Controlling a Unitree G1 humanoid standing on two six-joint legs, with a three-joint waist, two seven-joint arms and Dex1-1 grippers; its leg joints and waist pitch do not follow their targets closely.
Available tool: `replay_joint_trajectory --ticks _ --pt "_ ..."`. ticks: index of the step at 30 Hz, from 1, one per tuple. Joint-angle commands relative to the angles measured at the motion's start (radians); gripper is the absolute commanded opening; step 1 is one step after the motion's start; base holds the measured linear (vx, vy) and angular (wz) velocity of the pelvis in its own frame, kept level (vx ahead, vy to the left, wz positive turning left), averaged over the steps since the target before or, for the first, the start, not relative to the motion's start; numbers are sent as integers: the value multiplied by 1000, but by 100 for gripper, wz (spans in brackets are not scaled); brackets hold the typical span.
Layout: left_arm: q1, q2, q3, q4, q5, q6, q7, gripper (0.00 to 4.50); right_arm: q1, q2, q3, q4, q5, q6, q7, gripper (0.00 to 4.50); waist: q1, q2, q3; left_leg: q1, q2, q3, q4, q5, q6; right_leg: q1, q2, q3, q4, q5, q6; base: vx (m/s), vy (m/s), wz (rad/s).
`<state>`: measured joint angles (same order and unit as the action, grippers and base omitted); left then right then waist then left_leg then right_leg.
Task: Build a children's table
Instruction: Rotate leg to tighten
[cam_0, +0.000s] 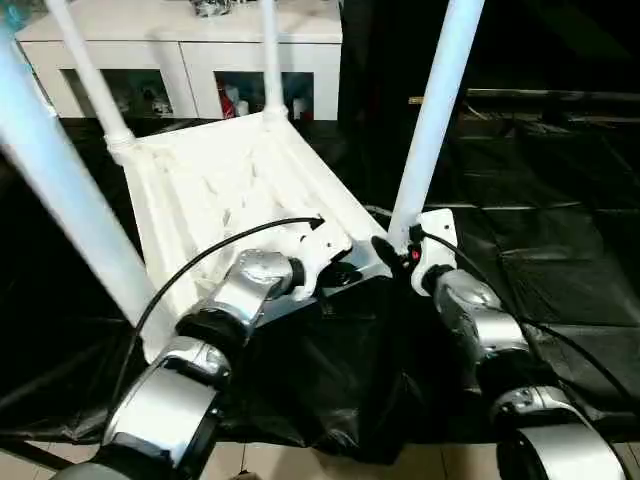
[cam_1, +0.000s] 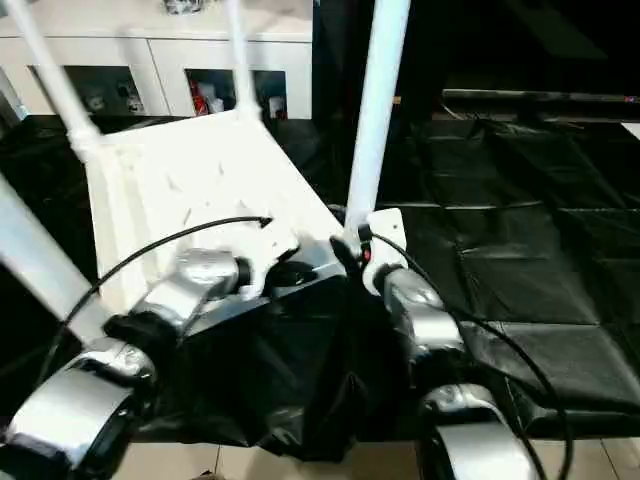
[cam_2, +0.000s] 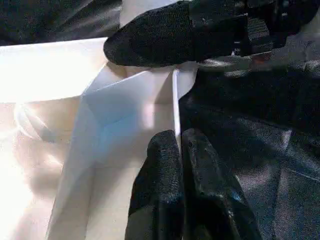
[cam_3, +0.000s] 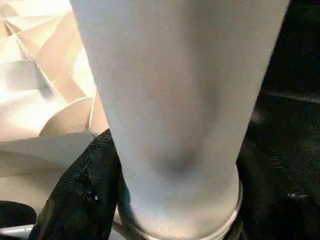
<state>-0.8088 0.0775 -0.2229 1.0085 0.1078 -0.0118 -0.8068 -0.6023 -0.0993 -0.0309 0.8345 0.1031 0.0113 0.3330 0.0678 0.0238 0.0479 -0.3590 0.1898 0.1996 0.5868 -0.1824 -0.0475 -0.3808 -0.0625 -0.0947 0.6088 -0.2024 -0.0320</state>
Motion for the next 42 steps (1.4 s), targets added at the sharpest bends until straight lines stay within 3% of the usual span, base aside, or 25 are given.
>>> replay_joint_trajectory --ticks 1,4,6,7,10,16,22,24,25,30,37,39,42 --pt "-28 -39 -3 -3 -14 -33 -7 0 23 37 87 29 -50 4 64 340 -3 -5 -54 12 51 -32 -67 -230 46 37 -102 64 -102 -300 -170 0 0 0" --pt "-16 -22 -8 -16 -27 -62 -72 0 30 20 83 1 -19 -15 161 345 -3 -10 -56 7 50 -30 -65 -213 55 41 -102 66 -98 -266 -177 0 0 0" --pt "12 9 -17 -57 -48 -86 -177 0 55 -38 114 -55 -4 -19 314 350 1 -12 -58 3 50 -30 -63 -189 76 47 -103 65 -93 -226 -183 0 0 0" --pt "29 26 -22 -79 -60 -102 -238 0 73 -76 138 -88 -1 -23 404 350 4 -19 -59 -3 52 -26 -59 -160 102 47 -100 64 -86 -176 -191 0 0 0" --pt "50 56 -30 -107 -66 -111 -301 0 104 -133 160 -146 25 -11 537 350 13 -18 -59 -4 55 -25 -57 -141 119 47 -101 62 -83 -166 -192 0 0 0" --pt "107 122 -36 -190 -104 -82 -445 0 155 -250 182 -235 55 -9 756 350 24 -18 -57 0 60 -25 -59 -158 108 40 -101 62 -84 -207 -192 0 0 0" --pt "142 161 -39 -255 -124 -41 -525 0 178 -288 169 -285 79 -4 820 350 27 -21 -57 0 60 -25 -60 -155 101 39 -102 63 -85 -222 -186 0 0 0" --pt "144 162 -38 -259 -125 -40 -527 0 182 -290 166 -290 84 1 825 350 27 -20 -57 1 60 -25 -61 -158 98 38 -101 62 -86 -234 -182 0 0 0" --pt "146 162 -35 -263 -123 -40 -526 0 186 -291 167 -293 86 3 829 323 27 -19 -56 1 58 -25 -60 -159 94 38 -101 62 -88 -245 -178 0 0 0" --pt "148 161 -34 -271 -118 -37 -524 0 190 -280 176 -297 91 23 837 286 28 -21 -59 0 57 -25 -58 -137 97 40 -100 62 -84 -216 -177 0 0 0" --pt "155 159 -31 -282 -115 -28 -497 0 198 -275 171 -298 83 31 821 275 28 -21 -58 -1 56 -25 -57 -138 96 40 -100 61 -85 -222 -174 0 0 0" --pt "122 128 -11 -210 -69 -30 -329 0 186 -239 149 -238 44 18 671 275 23 -17 -57 3 59 -27 -60 -147 85 34 -99 61 -87 -232 -174 0 0 0" --pt "87 94 6 -149 -61 -19 -244 0 170 -198 130 -182 6 4 518 274 15 -22 -54 4 50 -28 -61 -174 59 38 -102 60 -100 -319 -153 0 0 0"
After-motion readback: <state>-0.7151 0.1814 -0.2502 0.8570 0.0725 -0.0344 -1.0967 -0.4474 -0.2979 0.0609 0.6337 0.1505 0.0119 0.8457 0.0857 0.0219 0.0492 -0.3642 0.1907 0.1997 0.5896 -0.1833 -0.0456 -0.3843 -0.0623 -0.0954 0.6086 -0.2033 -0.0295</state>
